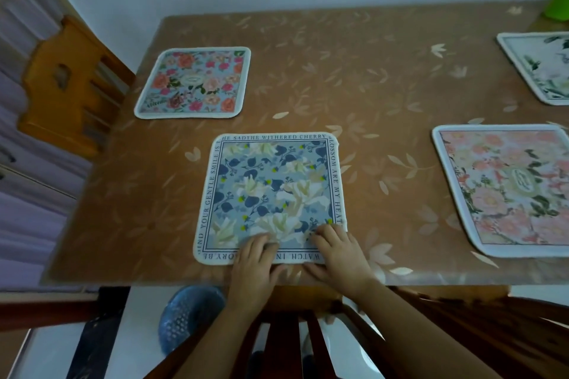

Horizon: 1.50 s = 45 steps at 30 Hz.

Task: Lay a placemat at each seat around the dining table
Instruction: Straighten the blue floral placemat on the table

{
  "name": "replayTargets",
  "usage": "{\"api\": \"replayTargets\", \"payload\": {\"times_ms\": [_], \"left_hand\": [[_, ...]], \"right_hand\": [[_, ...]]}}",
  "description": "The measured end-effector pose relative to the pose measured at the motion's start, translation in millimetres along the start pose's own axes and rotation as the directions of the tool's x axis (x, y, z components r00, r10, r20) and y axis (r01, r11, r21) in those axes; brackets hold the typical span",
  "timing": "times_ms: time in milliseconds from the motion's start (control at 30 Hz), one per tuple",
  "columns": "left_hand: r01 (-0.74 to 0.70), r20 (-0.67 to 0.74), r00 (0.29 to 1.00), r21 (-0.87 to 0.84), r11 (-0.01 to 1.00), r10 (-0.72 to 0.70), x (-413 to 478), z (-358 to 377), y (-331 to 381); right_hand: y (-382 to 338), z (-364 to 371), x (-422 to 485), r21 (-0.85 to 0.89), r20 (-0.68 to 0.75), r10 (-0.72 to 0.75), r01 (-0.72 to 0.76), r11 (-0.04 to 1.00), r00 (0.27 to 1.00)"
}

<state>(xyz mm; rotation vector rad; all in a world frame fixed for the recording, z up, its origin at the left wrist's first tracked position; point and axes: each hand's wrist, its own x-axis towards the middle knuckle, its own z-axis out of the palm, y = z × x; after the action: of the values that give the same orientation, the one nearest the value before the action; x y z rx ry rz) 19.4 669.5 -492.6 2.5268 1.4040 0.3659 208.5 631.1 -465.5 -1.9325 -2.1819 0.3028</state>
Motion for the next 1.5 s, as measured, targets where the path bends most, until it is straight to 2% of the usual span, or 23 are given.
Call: {"api": "replayTargets", "payload": {"times_ms": [233, 400, 533, 733, 933, 1233, 1333, 1500], "left_hand": [[-0.083, -0.110, 0.991, -0.111, 0.990, 0.071, -3, 0, -14], [-0.023, -0.177, 0.984, -0.237, 0.971, -0.020, -4, -6, -21], [-0.007, -0.149, 0.988, -0.236, 0.972, -0.029, -3, -8, -19], [-0.064, -0.133, 0.990, -0.181, 0.981, 0.040, -4, -12, -17], [-0.119, -0.107, 0.989, -0.177, 0.977, 0.101, 0, -12, -8], [-0.173, -0.039, 0.985, -0.167, 0.971, 0.169, 11, -7, 18], [-0.173, -0.021, 0.985, -0.139, 0.975, 0.172, 10, -9, 17], [-0.097, -0.030, 0.995, -0.105, 0.990, 0.094, -3, -16, 0]], "right_hand": [[3, -2, -1, 0.139, -0.086, -0.056, 0.068, 0.988, 0.995], [2, -2, -3, 0.121, -0.085, -0.083, 0.093, 0.988, 0.993], [-1, -1, -5, 0.035, -0.064, -0.150, 0.152, 0.988, 0.987], [0, -7, -5, 0.106, -0.030, -0.133, 0.135, 0.985, 0.991], [15, -13, -11, 0.175, 0.029, -0.052, 0.046, 0.984, 0.998], [35, -19, -29, 0.125, 0.149, 0.108, -0.127, 0.984, 0.983], [34, -17, -33, 0.133, 0.102, 0.113, -0.127, 0.983, 0.988], [39, -11, -45, 0.143, 0.032, 0.162, -0.165, 0.976, 0.986]]}}
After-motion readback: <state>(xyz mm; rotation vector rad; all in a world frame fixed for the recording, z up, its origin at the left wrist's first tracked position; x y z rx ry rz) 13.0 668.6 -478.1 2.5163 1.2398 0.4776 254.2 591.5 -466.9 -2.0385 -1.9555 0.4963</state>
